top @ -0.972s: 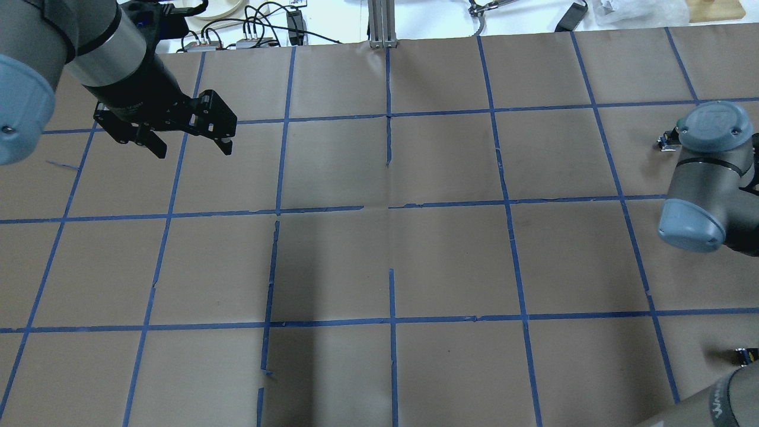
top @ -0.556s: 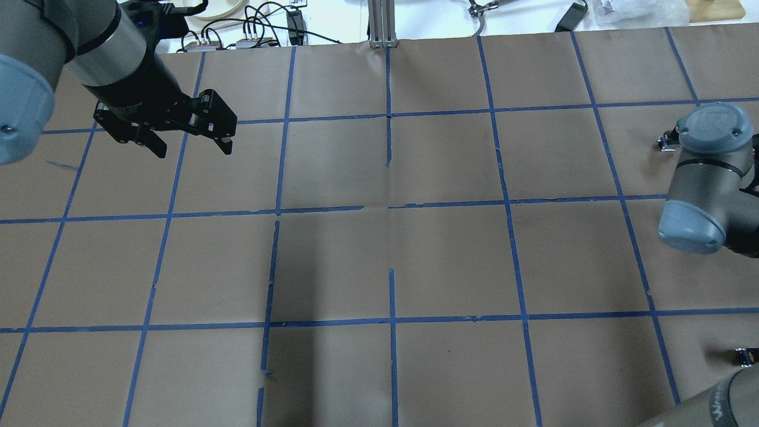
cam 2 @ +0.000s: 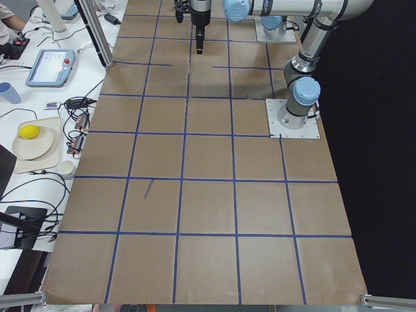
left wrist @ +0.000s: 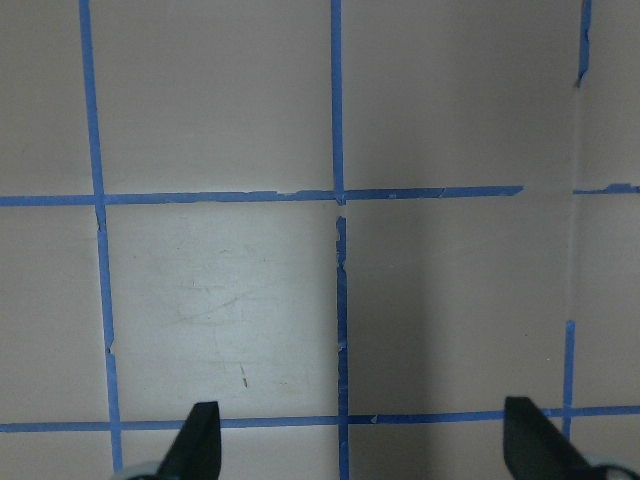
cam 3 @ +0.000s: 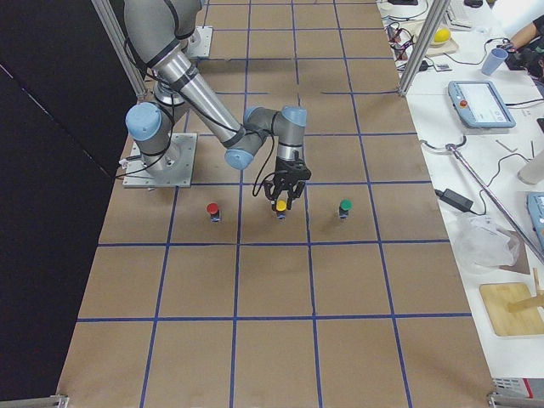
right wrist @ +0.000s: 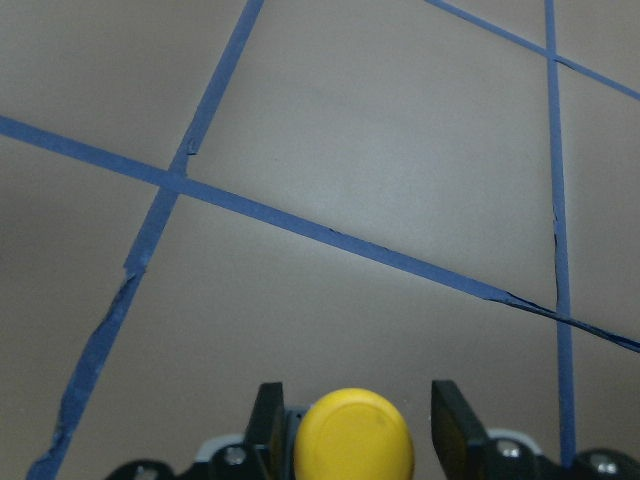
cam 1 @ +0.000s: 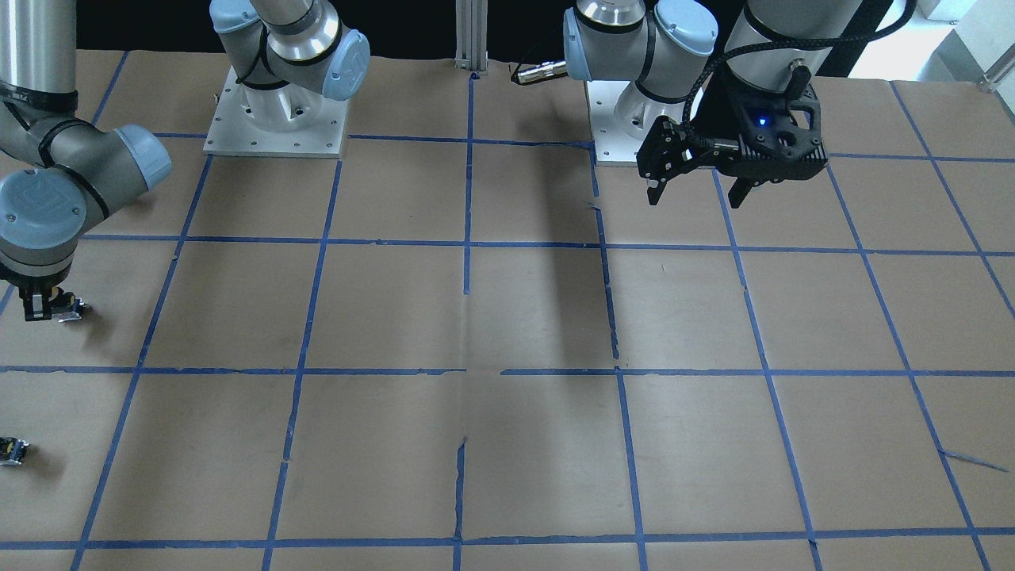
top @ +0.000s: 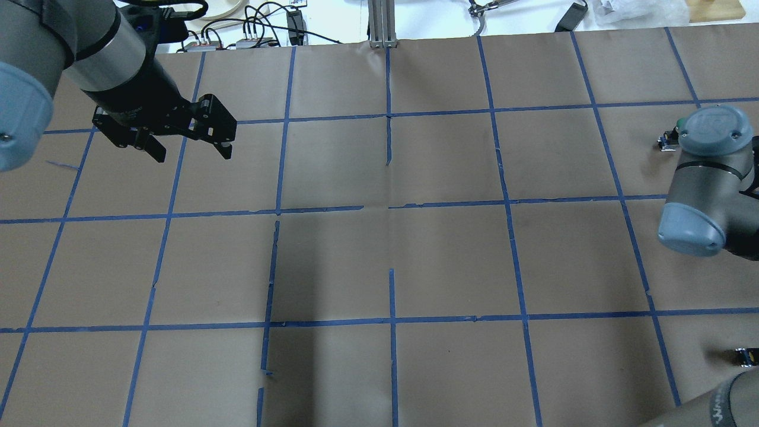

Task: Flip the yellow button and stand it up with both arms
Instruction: 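Lower the button with the right gripper, cap up, onto the table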

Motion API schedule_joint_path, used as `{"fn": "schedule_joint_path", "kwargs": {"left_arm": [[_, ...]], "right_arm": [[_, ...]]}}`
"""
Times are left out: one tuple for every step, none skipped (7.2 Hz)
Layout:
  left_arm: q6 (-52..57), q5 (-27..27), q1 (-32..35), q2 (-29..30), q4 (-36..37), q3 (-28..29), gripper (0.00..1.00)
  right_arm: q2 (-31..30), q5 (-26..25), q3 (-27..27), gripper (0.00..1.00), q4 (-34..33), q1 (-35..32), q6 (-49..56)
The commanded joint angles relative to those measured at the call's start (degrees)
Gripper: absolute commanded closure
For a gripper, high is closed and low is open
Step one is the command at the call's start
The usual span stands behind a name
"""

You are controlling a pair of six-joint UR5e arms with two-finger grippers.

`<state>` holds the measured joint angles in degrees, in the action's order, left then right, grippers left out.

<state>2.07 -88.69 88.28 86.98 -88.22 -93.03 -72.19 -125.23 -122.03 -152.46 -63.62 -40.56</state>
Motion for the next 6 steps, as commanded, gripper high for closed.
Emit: {"fn": "schedule_joint_path", "kwargs": {"left_arm": [[0.04,0.10,0.05,-0.06,0.33,-0.13,0.00],[-0.05,0.19,0.05,0.03,0.51,0.04,0.00],[0.04,0.10,0.05,0.03,0.51,-0.13,0.00],[-0.05,0.10,0.05,0.03,0.60,-0.13,0.00],[-0.05,0.19,0.05,0.12,0.60,-0.04,0.00],[-0.05,0.19,0.05,0.12,0.60,-0.04,0.00]], "right_arm": [[-3.56,0.34,0.56,0.02,0.50,-0.10,6.42],[-4.01,0.25,0.48,0.00,0.85,-0.10,7.06],[-4.54,0.77,0.57,0.00,0.76,-0.19,9.33],[-5.50,3.21,0.92,0.00,2.16,-0.45,9.44],[-7.86,5.41,2.57,0.00,8.43,-0.54,9.53],[-10.32,8.91,5.98,0.00,21.46,-1.58,9.79]]}}
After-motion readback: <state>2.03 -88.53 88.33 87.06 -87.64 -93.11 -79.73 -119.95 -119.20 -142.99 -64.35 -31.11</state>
